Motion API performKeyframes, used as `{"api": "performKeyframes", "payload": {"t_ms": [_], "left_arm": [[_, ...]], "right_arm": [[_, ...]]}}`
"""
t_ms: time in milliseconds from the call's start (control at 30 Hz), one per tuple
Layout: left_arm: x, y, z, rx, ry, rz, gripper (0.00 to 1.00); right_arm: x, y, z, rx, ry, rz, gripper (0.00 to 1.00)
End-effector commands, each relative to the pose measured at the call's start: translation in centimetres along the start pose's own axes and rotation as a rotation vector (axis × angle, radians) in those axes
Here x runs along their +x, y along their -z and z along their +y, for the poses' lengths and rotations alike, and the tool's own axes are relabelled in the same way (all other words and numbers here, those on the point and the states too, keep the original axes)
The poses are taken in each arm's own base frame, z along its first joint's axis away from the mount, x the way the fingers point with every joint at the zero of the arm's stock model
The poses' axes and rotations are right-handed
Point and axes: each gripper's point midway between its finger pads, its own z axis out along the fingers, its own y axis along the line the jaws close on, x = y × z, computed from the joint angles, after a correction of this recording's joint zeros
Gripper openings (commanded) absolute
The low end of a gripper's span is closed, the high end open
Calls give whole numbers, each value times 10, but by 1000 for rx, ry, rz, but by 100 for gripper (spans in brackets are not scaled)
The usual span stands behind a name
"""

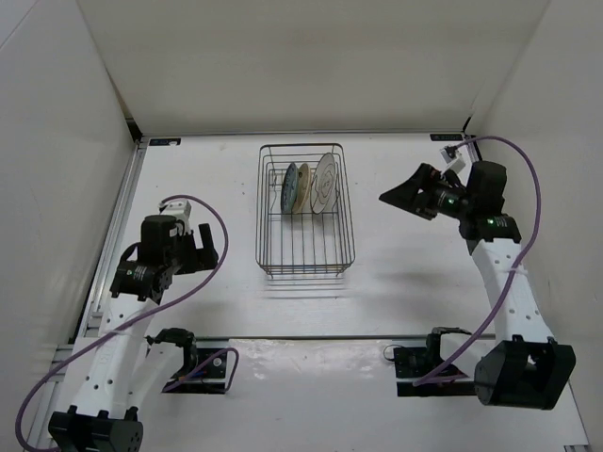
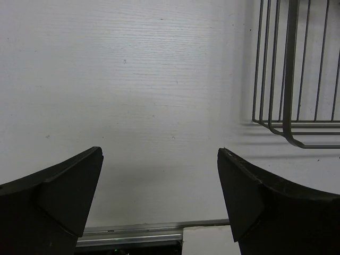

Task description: Unload the plates from the dish rack

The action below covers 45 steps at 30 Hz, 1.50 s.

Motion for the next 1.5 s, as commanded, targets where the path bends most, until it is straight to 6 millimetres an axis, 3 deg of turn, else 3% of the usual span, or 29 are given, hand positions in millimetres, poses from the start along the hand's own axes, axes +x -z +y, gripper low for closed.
{"api": "performKeyframes", "payload": {"t_ms": [0, 67, 133, 167, 233, 267, 300, 333, 367, 400, 433, 467, 500, 533, 600, 633, 700, 733, 800, 867, 933, 967, 1233, 1467], "left_arm": [[-5, 6, -2, 7, 9, -30, 100], [-7, 7, -2, 9, 10, -39, 100], [-6, 6, -2, 8, 11, -33, 100], [-7, 6, -2, 7, 17, -33, 100], [-7, 6, -7, 34, 8, -21, 100], [-7, 5, -7, 32, 9, -10, 100], [-6, 5, -7, 31, 8, -4, 100], [-5, 4, -7, 31, 11, 1, 100], [-4, 4, -8, 38, 9, 4, 100], [-2, 2, -10, 47, 7, 9, 100], [-4, 3, -11, 55, 4, 2, 100], [-3, 3, -11, 57, 5, 3, 100], [-3, 3, -12, 59, 4, -1, 100], [-3, 3, -12, 61, 2, -2, 100], [-3, 3, -12, 63, 1, -2, 100], [-3, 2, -11, 59, 3, 1, 100], [-2, 2, -12, 63, 4, 5, 100], [-2, 2, -12, 64, 1, 5, 100], [-1, 0, -13, 67, 2, 12, 100], [0, -1, -14, 73, -2, 21, 100], [0, -2, -15, 79, -2, 27, 100], [0, -2, -15, 79, 1, 30, 100], [0, -3, -16, 82, 1, 34, 100], [1, -3, -16, 83, -3, 36, 100]], "right_arm": [[-27, 5, 34, -49, 104, -33, 90], [-42, 8, 49, -71, 142, -44, 90], [-40, -8, 57, -120, 152, 12, 90], [-55, -4, 76, -149, 208, -14, 90], [-56, -28, 69, -134, 187, 32, 90], [-79, -24, 86, -115, 224, -10, 90], [-72, -48, 64, -49, 188, 57, 90], [-84, -49, 65, 4, 202, 37, 90], [-90, -64, 57, 39, 198, 48, 90], [-89, -70, 67, 45, 221, 50, 90], [-95, -76, 53, 128, 242, 18, 90], [-92, -86, 54, 134, 255, 27, 90], [-98, -94, 46, 210, 285, 3, 84], [-90, -107, 44, 207, 288, 40, 84], [-100, -114, 43, 270, 321, 15, 82], [-87, -133, 30, 314, 319, 60, 80], [-91, -140, 27, 352, 347, 49, 79], [-82, -154, 14, 395, 348, 76, 77], [-74, -169, 10, 422, 374, 92, 75], [-66, -184, -12, 502, 386, 118, 71], [-75, -189, -14, 538, 401, 95, 68], [-61, -198, -30, 570, 394, 144, 66], [-37, -223, -62, 650, 370, 188, 54], [-36, -229, -71, 715, 353, 144, 36]]}}
